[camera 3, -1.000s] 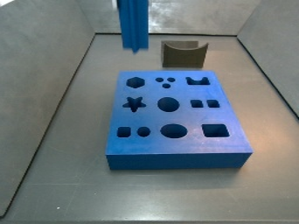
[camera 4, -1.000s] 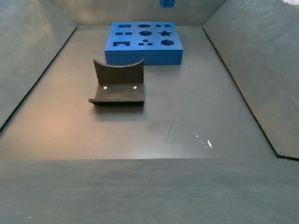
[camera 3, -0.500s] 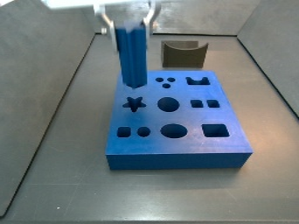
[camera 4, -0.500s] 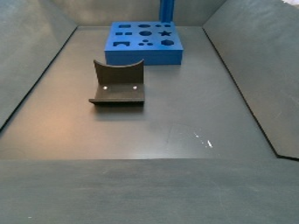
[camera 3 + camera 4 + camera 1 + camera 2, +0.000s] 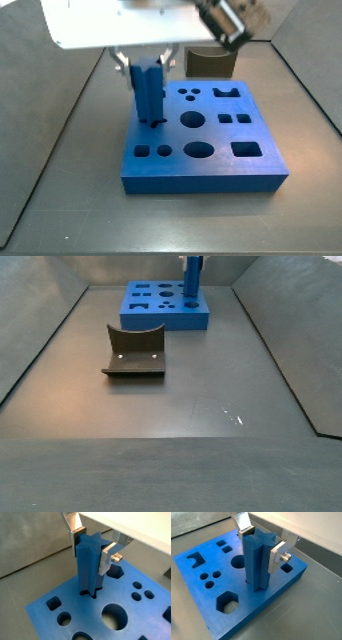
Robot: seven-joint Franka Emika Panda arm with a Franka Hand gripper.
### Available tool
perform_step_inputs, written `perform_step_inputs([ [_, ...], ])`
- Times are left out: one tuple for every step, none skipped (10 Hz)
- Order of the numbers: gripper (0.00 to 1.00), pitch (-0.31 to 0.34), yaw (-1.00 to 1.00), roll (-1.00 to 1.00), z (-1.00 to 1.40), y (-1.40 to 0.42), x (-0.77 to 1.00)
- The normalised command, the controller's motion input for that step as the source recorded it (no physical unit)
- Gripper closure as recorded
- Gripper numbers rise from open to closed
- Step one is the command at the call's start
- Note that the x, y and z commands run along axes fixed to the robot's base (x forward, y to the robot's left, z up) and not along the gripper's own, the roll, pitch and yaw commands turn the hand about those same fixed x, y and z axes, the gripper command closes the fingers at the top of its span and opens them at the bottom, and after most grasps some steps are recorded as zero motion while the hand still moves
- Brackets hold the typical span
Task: Insert the star object.
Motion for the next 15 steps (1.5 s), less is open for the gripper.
perform_step_inputs([
  [1.0, 0.0, 0.0, 0.0, -0.34, 0.0, 0.0],
  [1.0, 0.0, 0.02, 0.0, -0.39, 0.0, 0.03],
  [1.0, 0.0, 0.11, 0.0, -0.49, 0.0, 0.24],
  [1.0, 0.007, 0.23, 0.01, -0.54, -0.01, 0.19],
  [1.0, 0.026, 0.34, 0.04, -0.58, -0.03, 0.14],
  [1.0, 0.033, 0.42, 0.05, -0.57, -0.01, 0.08],
  [1.0, 0.029, 0.44, 0.04, -0.55, -0.03, 0.0],
  [1.0, 0.02, 0.28, 0.0, -0.51, -0.04, -0.02],
  [1.0, 0.009, 0.12, 0.0, -0.46, -0.03, -0.13],
  [1.0, 0.0, 0.0, -0.04, -0.41, -0.05, -0.12],
  [1.0, 0.0, -0.1, -0.12, -0.4, -0.07, 0.0],
  [1.0, -0.001, -0.19, -0.13, -0.39, -0.07, 0.0],
  [1.0, 0.0, -0.17, -0.11, -0.45, -0.07, 0.0],
  [1.0, 0.0, 0.0, 0.0, -0.56, -0.01, 0.06],
  [1.0, 0.0, 0.0, 0.02, -0.66, 0.0, 0.04],
])
